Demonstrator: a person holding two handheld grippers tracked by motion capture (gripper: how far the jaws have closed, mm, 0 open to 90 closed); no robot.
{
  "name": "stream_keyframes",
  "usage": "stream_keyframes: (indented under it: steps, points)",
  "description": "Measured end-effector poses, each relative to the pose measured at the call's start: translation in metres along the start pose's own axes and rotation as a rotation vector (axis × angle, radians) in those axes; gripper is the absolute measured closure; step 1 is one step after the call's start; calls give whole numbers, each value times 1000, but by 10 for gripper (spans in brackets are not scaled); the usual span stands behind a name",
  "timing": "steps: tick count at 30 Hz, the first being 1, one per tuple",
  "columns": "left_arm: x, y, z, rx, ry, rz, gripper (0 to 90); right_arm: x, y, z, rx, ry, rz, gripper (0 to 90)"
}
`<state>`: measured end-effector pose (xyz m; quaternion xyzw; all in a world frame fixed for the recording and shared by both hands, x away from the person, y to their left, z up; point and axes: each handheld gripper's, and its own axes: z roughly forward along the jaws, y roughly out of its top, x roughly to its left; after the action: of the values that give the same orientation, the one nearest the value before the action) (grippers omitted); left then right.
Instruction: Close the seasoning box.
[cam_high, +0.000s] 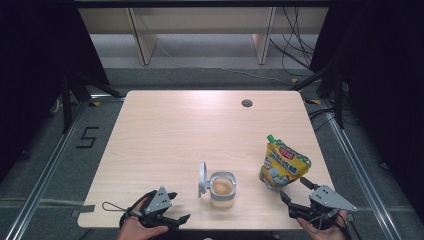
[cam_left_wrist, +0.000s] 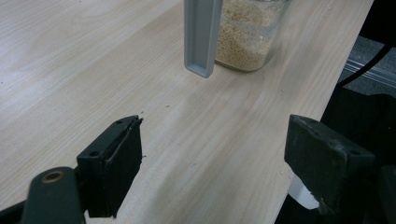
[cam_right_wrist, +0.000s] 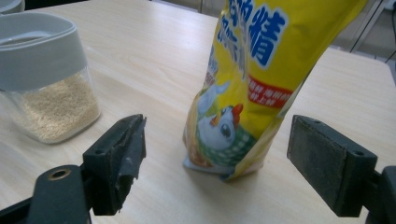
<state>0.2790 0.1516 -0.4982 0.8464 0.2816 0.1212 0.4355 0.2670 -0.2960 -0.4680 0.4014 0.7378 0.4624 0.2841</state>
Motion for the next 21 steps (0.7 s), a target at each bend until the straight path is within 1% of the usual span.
stream_keyframes:
  steps: [1, 2, 3, 4, 5, 6, 7, 8, 9, 10, 11, 12, 13, 14, 15, 16, 17, 18, 19, 20, 21]
  points:
    - [2, 0, -2, 19, 14, 31, 186, 1, -1, -1, 3, -7, 3, 204]
    - [1, 0, -1, -5, 3, 5, 185, 1, -2, -1, 17, 9, 13, 202]
    - [1, 0, -1, -5, 3, 5, 185, 1, -2, -1, 17, 9, 13, 202]
    - [1, 0, -1, -5, 3, 4, 185, 3, -3, -2, 26, -6, 41, 201]
    - [1, 1, -1, -1, 1, 2, 185, 3, -4, -3, 45, -8, 46, 199]
    - [2, 1, -2, 14, 3, 22, 185, 0, -5, -2, 42, 11, 21, 197]
    - [2, 1, -2, 14, 3, 22, 185, 0, -5, -2, 42, 11, 21, 197]
    - [2, 1, -2, 5, 9, 27, 186, 3, -6, -3, 61, 2, 58, 194]
    - [2, 1, -2, 5, 9, 27, 187, 3, -6, -3, 61, 2, 58, 194]
    - [2, 1, -2, 10, 16, 29, 187, 0, -6, -2, 56, 15, 31, 193]
    - [2, 0, -2, 7, 12, 25, 187, 1, -6, -2, 61, 18, 41, 192]
    - [1, 1, -4, 2, 12, 17, 199, 1, -7, -1, 67, 26, 26, 191]
    - [2, 1, -5, 6, 11, 22, 216, 6, -7, -3, 89, 12, 71, 190]
    - [3, 1, -6, -3, 3, 35, 236, 3, -7, -2, 77, 23, 37, 192]
    - [3, 1, -7, -10, 13, 24, 257, 4, -6, -3, 78, 11, 35, 193]
    - [2, 2, -8, -16, 4, 11, 293, 4, -6, -2, 74, 19, 37, 195]
    - [2, 2, -9, -28, 1, 9, 348, 4, -6, -3, 73, 1, 28, 200]
    - [2, 3, -10, -39, 6, 8, 385, 8, -6, -5, 77, -3, 65, 206]
    - [2, 3, -10, -39, 6, 8, 406, 8, -6, -5, 77, -3, 65, 206]
    - [2, 6, -12, -46, -13, 12, 439, 4, -5, -6, 56, -2, 21, 210]
    - [1, 7, -13, -44, -7, 6, 473, 3, -5, -6, 53, -5, 23, 210]
